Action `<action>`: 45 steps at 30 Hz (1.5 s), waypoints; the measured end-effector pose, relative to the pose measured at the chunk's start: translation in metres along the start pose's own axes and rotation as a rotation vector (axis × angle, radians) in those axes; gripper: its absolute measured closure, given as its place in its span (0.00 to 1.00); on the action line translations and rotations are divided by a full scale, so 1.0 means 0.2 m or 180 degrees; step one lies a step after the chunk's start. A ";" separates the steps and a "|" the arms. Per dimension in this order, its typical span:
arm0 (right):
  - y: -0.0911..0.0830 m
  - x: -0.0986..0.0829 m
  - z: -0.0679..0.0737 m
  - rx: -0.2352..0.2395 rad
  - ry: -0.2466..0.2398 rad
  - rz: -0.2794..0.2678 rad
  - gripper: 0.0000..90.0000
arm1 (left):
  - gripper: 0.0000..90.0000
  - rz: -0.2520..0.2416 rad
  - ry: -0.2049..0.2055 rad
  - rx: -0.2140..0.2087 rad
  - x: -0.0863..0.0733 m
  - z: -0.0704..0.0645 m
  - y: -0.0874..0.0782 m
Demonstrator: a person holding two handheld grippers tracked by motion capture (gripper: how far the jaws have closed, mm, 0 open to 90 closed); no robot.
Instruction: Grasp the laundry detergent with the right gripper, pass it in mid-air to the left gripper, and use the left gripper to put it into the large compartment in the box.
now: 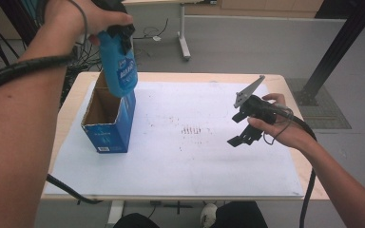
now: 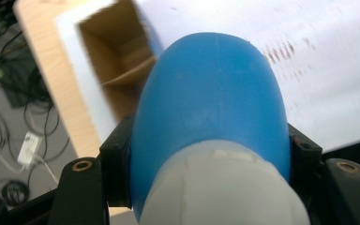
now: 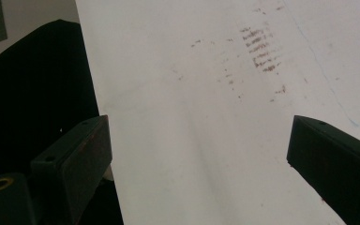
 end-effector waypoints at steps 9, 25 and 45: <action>-0.13 -0.04 0.00 -0.0111 0.0015 0.0077 0.08 | 0.41 -0.0178 -0.0745 0.0082 0.02 0.15 -0.18; -0.20 -0.08 0.00 -0.0225 -0.0009 0.0090 0.08 | 0.41 -0.0264 -0.1349 0.0010 -0.01 0.32 -0.12; -0.17 -0.05 0.00 -0.0218 -0.0137 0.0199 0.08 | 0.41 -0.0144 -0.1464 -0.0041 -0.05 0.40 0.15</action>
Point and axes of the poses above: each handheld gripper's, and its own axes: y roughly forward along the jaws, x roughly out of its top, z roughly to its left, the point moved 1 cm from there along y, roughly forward along the jaws, and after that the axes turned 4 degrees about -y, right-handed, at the moved point
